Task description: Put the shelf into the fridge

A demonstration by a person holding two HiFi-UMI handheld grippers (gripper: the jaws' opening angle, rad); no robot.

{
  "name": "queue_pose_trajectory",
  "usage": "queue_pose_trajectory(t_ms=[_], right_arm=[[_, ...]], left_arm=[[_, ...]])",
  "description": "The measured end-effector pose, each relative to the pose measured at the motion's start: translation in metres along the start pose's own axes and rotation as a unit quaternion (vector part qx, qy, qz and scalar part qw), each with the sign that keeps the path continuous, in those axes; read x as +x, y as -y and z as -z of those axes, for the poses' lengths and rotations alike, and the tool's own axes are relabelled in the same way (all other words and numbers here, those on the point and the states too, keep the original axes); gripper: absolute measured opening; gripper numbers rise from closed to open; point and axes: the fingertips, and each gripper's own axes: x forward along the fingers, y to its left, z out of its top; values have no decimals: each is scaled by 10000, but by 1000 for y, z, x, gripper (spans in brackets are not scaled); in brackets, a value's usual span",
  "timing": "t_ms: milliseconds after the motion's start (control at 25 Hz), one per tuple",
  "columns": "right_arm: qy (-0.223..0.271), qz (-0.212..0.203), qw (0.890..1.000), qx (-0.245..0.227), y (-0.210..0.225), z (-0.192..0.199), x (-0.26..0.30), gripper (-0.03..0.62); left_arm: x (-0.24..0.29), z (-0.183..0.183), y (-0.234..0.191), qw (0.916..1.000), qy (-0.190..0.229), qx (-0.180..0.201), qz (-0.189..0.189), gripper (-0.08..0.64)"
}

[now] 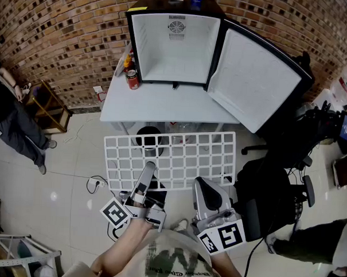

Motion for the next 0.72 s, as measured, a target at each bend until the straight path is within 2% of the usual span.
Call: queue_pose_trajectory(t_ms=[720], right_arm=[[89,-203,9998,-23,52,-14,-24,0]], left_arm=[[40,54,-2,9998,-48,175,-21,25]])
